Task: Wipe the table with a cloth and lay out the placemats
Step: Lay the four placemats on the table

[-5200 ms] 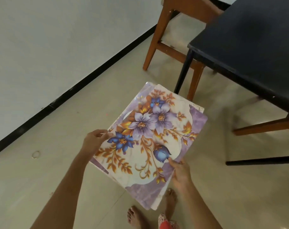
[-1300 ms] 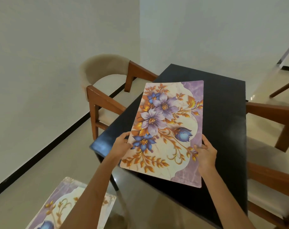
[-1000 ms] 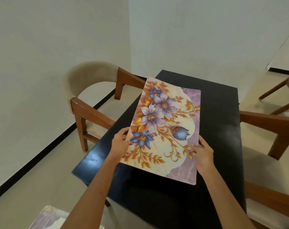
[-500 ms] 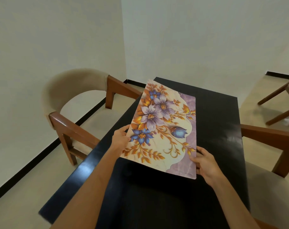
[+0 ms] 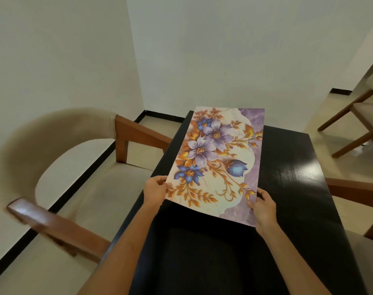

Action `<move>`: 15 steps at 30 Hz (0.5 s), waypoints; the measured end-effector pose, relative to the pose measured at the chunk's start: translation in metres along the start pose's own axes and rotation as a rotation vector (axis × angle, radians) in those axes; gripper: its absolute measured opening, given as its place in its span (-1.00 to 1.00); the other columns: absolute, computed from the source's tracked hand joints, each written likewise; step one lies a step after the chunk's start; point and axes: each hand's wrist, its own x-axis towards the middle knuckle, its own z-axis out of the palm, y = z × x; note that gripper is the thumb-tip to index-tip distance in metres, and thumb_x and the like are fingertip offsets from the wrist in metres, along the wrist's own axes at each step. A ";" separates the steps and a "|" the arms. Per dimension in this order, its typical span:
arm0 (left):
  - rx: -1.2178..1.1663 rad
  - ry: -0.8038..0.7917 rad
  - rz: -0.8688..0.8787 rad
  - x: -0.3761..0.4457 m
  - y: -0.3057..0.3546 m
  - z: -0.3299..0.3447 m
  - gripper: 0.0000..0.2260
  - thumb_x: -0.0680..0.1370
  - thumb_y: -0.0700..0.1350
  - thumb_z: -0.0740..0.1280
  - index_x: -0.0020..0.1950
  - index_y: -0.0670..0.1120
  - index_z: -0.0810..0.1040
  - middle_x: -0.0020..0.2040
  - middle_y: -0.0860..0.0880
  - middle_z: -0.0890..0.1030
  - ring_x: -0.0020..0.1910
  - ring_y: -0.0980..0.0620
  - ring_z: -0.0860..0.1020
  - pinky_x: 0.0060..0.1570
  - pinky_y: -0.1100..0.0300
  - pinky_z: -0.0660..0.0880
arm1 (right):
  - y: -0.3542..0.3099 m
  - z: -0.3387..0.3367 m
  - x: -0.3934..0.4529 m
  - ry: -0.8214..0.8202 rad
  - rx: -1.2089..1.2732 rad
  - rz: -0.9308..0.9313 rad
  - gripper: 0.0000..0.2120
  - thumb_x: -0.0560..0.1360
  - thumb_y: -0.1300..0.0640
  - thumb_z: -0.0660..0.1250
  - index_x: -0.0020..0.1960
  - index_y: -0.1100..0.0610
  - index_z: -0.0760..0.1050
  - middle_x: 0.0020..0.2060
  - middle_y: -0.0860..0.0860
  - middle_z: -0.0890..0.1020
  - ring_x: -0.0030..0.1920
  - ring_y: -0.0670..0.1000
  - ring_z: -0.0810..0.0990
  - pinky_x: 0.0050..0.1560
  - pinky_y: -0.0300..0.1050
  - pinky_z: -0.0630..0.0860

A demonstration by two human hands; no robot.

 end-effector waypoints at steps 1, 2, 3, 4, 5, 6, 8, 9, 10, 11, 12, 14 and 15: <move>-0.010 0.029 0.019 0.014 0.000 0.006 -0.85 0.56 -0.22 0.32 0.13 -0.15 0.56 -0.08 -0.05 0.62 -0.19 0.06 0.62 -0.27 0.25 0.55 | -0.005 0.010 0.012 0.005 0.000 -0.003 -0.62 0.55 0.27 0.32 0.35 0.08 0.43 0.28 0.08 0.51 0.27 0.08 0.49 0.19 0.14 0.55; -0.018 0.046 0.032 0.026 0.001 0.012 -0.87 0.57 -0.21 0.31 0.11 -0.14 0.56 -0.10 -0.03 0.62 -0.21 0.07 0.61 -0.29 0.26 0.54 | -0.009 0.020 0.023 0.010 0.003 -0.008 -0.62 0.56 0.26 0.32 0.35 0.08 0.43 0.28 0.08 0.51 0.25 0.07 0.50 0.16 0.09 0.57; -0.024 0.057 0.039 0.036 0.001 0.016 -0.88 0.58 -0.20 0.30 0.11 -0.13 0.55 -0.11 -0.02 0.61 -0.22 0.08 0.61 -0.29 0.26 0.54 | -0.013 0.028 0.032 0.012 0.005 -0.013 -0.63 0.56 0.26 0.31 0.35 0.09 0.43 0.27 0.07 0.52 0.20 0.04 0.52 0.09 0.03 0.59; -0.028 0.067 0.037 0.048 -0.001 0.021 -0.88 0.59 -0.18 0.30 0.10 -0.12 0.55 -0.13 -0.01 0.61 -0.22 0.09 0.61 -0.28 0.24 0.55 | -0.015 0.037 0.042 0.012 0.005 -0.017 -0.63 0.57 0.26 0.31 0.35 0.09 0.43 0.26 0.07 0.52 0.13 0.01 0.52 0.00 -0.04 0.59; -0.024 0.078 0.034 0.059 -0.002 0.025 -0.88 0.59 -0.17 0.29 0.10 -0.11 0.55 -0.13 0.00 0.61 -0.22 0.09 0.61 -0.28 0.23 0.55 | -0.017 0.044 0.052 0.009 0.004 -0.020 -0.64 0.57 0.25 0.30 0.36 0.09 0.43 0.24 0.07 0.52 0.08 -0.01 0.51 -0.09 -0.11 0.57; -0.003 0.090 0.032 0.069 -0.005 0.028 -0.88 0.59 -0.16 0.30 0.11 -0.11 0.55 -0.12 0.00 0.61 -0.22 0.09 0.60 -0.27 0.23 0.55 | -0.018 0.051 0.060 0.006 0.002 -0.020 -0.64 0.58 0.25 0.30 0.36 0.09 0.43 0.24 0.06 0.53 0.05 -0.03 0.51 -0.16 -0.15 0.55; 0.075 0.125 0.033 0.084 -0.008 0.034 -0.85 0.58 -0.14 0.31 0.13 -0.12 0.56 -0.06 -0.03 0.62 -0.17 0.08 0.59 -0.22 0.22 0.55 | -0.018 0.060 0.073 0.007 -0.011 -0.020 -0.63 0.58 0.25 0.30 0.37 0.09 0.42 0.24 0.07 0.53 0.05 -0.02 0.51 -0.20 -0.17 0.53; 0.115 0.143 0.032 0.092 -0.010 0.036 -0.82 0.57 -0.12 0.32 0.15 -0.12 0.56 -0.01 -0.05 0.63 -0.14 0.07 0.58 -0.17 0.19 0.56 | -0.018 0.064 0.078 0.008 -0.014 -0.018 -0.62 0.57 0.24 0.30 0.37 0.09 0.42 0.24 0.07 0.54 0.05 -0.02 0.51 -0.19 -0.16 0.53; 0.152 0.160 0.029 0.098 -0.012 0.037 -0.80 0.57 -0.11 0.33 0.16 -0.12 0.57 0.03 -0.07 0.63 -0.10 0.05 0.59 -0.11 0.14 0.58 | -0.017 0.068 0.083 0.010 -0.016 -0.015 -0.63 0.57 0.24 0.30 0.37 0.09 0.42 0.24 0.07 0.54 0.05 -0.01 0.52 -0.16 -0.15 0.54; 0.184 0.173 0.023 0.104 -0.014 0.039 -0.79 0.56 -0.09 0.34 0.17 -0.11 0.57 0.06 -0.08 0.64 -0.06 0.03 0.60 -0.07 0.11 0.59 | -0.015 0.070 0.087 0.012 -0.019 -0.014 -0.63 0.57 0.25 0.30 0.36 0.09 0.42 0.23 0.08 0.54 0.07 0.00 0.53 -0.11 -0.11 0.56; 0.208 0.180 0.017 0.108 -0.016 0.039 -0.78 0.56 -0.08 0.35 0.18 -0.11 0.58 0.07 -0.08 0.63 -0.03 0.02 0.60 -0.06 0.10 0.58 | -0.014 0.073 0.090 0.014 -0.023 -0.011 -0.63 0.57 0.26 0.30 0.36 0.09 0.43 0.24 0.08 0.54 0.11 0.02 0.53 -0.05 -0.07 0.57; 0.209 0.174 0.003 0.114 -0.020 0.041 -0.77 0.56 -0.08 0.35 0.19 -0.11 0.57 0.07 -0.08 0.63 -0.05 0.03 0.59 -0.09 0.13 0.57 | -0.010 0.076 0.093 0.024 -0.039 -0.005 -0.63 0.57 0.27 0.30 0.36 0.10 0.43 0.24 0.09 0.54 0.13 0.02 0.53 0.00 -0.04 0.56; 0.178 0.169 -0.005 0.115 -0.022 0.043 -0.77 0.56 -0.09 0.35 0.19 -0.12 0.57 0.07 -0.09 0.63 -0.07 0.05 0.58 -0.12 0.14 0.56 | -0.009 0.077 0.095 0.031 -0.045 -0.002 -0.62 0.57 0.28 0.29 0.37 0.11 0.42 0.25 0.09 0.54 0.10 0.00 0.52 -0.02 -0.05 0.56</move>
